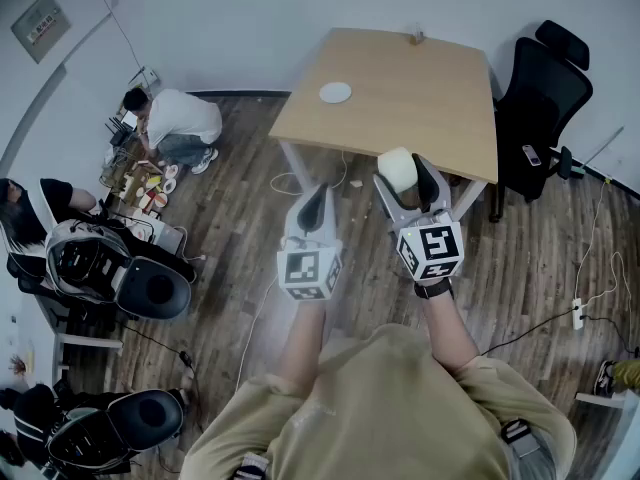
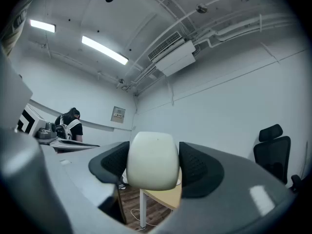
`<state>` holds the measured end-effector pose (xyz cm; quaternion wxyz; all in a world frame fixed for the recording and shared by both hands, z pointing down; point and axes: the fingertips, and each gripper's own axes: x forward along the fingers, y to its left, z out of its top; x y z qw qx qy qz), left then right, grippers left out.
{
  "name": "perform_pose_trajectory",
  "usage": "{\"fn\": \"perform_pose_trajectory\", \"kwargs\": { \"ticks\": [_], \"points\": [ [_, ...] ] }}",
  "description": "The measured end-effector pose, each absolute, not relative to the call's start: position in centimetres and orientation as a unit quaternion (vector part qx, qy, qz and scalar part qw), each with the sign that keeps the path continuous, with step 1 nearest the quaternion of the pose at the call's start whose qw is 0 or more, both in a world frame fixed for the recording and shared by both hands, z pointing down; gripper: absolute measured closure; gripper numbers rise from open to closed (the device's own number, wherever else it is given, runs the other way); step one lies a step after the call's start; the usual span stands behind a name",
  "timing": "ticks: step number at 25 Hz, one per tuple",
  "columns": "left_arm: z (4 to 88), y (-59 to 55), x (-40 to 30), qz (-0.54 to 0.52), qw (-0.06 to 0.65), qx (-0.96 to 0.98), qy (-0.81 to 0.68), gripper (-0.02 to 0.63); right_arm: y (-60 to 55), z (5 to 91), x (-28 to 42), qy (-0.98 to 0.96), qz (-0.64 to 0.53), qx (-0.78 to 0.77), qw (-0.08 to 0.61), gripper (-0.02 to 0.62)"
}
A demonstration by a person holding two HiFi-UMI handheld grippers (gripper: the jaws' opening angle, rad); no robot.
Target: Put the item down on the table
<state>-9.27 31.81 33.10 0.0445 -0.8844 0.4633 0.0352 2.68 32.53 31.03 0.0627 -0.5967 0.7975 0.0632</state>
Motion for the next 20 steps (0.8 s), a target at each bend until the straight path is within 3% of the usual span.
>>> {"fn": "perform_pose_trajectory", "kwargs": {
  "ticks": [7,20],
  "points": [
    [32.8,30.8,-7.0,0.026,0.06,-0.873,0.483,0.604,32.2,32.6,6.9,0.79,0.04,-0.608,0.074,0.273],
    [37.2,29.0,-10.5,-0.009,0.03,-0.838,0.545,0.604,30.1,38.1,10.9,0.775,-0.021,-0.627,0.071,0.273]
  ]
}}
